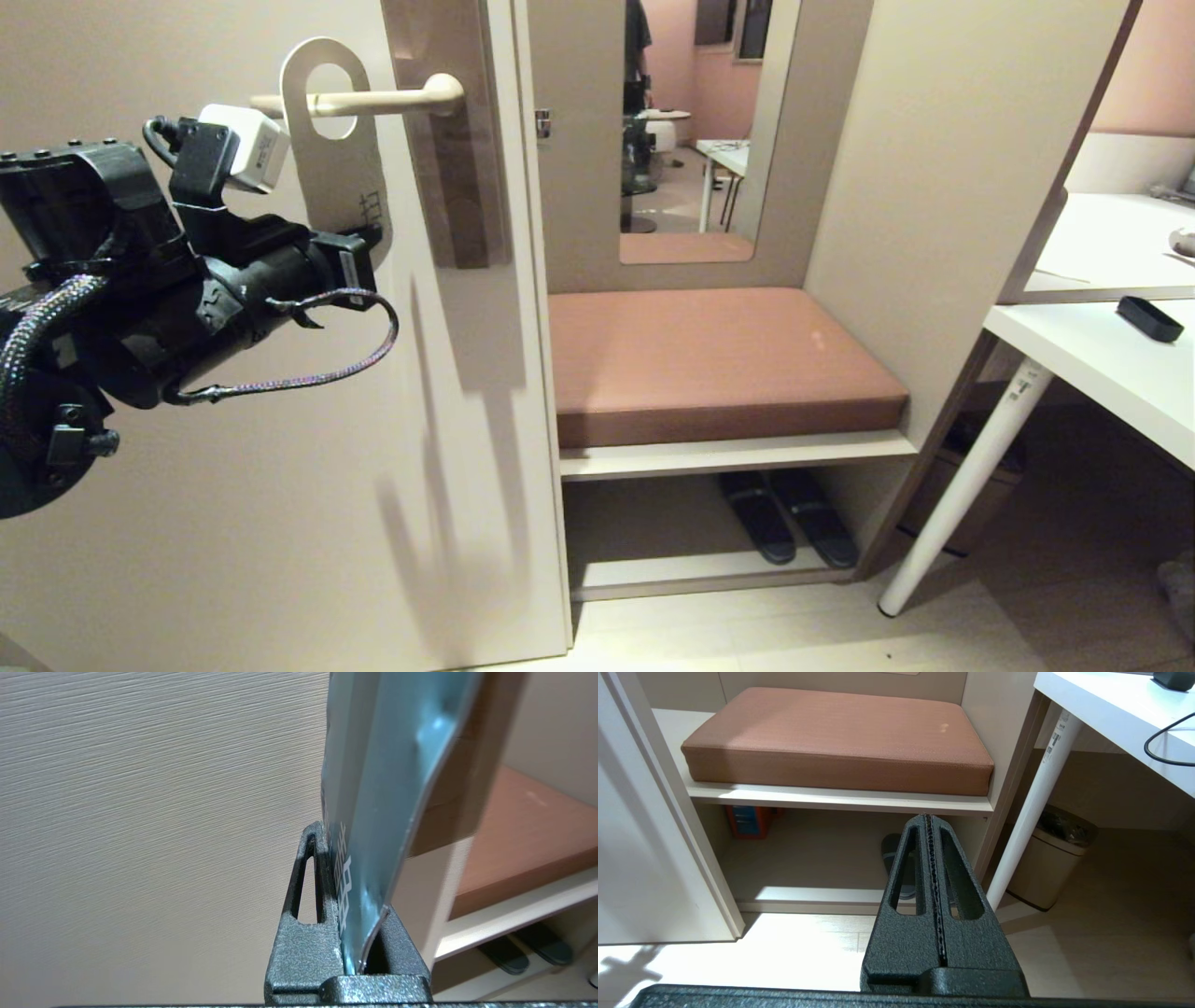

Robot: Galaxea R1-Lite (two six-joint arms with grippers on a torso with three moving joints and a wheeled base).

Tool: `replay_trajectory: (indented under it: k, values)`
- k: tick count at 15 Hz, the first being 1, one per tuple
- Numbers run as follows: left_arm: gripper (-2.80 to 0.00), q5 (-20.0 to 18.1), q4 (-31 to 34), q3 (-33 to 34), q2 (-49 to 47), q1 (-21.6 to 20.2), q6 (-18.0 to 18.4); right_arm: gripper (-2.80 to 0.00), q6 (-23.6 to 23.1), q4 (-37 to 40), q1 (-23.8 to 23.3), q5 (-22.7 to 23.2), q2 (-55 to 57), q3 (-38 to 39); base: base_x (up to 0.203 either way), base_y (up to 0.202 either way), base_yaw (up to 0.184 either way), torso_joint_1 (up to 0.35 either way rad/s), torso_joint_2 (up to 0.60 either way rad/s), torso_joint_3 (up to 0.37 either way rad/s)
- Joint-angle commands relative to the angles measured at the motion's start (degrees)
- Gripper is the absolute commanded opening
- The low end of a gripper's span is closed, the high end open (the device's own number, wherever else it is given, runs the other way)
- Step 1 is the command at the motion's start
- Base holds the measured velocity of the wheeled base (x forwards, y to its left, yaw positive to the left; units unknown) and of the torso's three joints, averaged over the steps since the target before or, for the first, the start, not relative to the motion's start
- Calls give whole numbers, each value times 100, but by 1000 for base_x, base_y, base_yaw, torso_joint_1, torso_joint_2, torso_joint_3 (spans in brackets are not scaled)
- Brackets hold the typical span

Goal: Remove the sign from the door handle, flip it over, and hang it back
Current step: Hang the sign back with the other side facing out

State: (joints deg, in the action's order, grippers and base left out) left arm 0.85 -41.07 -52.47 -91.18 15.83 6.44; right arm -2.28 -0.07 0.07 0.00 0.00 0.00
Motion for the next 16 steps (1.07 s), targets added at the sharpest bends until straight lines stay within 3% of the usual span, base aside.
replay_trajectory:
  k: [1,16]
  values:
    - [-280,3,-24,-76,-110,124,14,-280,-3,-1,1,0,0,0,0,0,0,0,0,0]
    - [-280,3,-24,-88,-216,517,50,-280,-1,-1,1,0,0,0,0,0,0,0,0,0]
